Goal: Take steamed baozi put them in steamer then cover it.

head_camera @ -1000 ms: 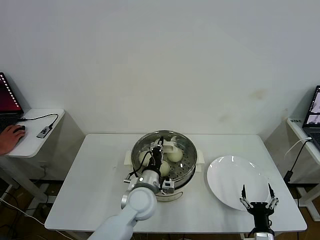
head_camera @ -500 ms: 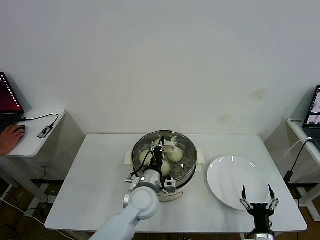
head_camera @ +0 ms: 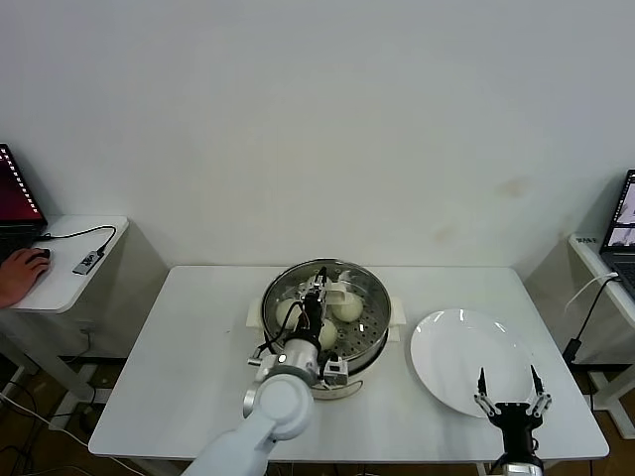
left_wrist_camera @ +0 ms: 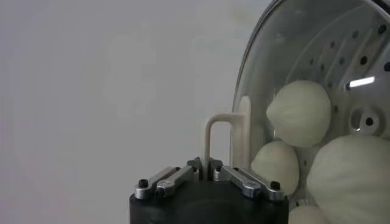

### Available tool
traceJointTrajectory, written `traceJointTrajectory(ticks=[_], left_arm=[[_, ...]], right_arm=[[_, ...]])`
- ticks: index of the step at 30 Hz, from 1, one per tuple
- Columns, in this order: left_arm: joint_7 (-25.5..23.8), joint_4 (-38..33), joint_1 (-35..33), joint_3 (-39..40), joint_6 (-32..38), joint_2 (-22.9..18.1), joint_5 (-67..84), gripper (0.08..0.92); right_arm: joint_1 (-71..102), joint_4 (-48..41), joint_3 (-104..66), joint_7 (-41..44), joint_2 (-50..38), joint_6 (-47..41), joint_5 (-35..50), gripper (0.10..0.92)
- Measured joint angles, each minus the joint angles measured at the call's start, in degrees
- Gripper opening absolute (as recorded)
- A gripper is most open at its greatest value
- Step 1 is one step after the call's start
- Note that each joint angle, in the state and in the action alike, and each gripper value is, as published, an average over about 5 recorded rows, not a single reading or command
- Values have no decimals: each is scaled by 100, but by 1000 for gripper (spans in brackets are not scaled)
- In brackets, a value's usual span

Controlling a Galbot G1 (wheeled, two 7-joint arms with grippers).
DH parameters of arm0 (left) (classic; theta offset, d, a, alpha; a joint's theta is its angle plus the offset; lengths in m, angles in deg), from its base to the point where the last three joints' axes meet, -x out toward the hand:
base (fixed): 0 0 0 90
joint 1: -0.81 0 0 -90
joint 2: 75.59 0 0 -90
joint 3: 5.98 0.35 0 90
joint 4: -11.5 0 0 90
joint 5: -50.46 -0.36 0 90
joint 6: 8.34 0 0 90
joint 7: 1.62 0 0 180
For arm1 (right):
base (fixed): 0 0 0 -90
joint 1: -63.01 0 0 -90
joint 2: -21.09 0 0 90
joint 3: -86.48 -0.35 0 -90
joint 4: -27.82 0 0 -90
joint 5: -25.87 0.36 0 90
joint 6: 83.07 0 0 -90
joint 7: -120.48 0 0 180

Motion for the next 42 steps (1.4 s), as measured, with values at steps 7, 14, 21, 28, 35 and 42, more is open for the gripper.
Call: traceJointTrajectory(ticks=[7, 14, 21, 28, 35, 42], left_arm=[[84, -193, -183, -87, 14, 99, 69, 559], [222, -631, -580, -209, 75, 283, 221, 756], [550, -1375, -1245, -542, 233, 585, 822, 822], [1762, -1832, -2373, -1396, 1087, 708, 2727, 823], [2454, -1788, -3464, -2454, 2542, 650, 5317, 823], [2613, -1675, -4341, -3043, 3442, 643, 7332, 823]], right_arm=[[44, 48, 10, 0, 13, -4, -9, 823], [83, 76, 17, 0, 16, -6, -18, 823], [136, 117, 76, 2, -5, -6, -10, 823], [232, 196, 190, 93, -102, -30, 137, 823], [445, 361, 459, 330, -317, -126, 539, 823], [788, 593, 801, 655, -641, -260, 1132, 823]])
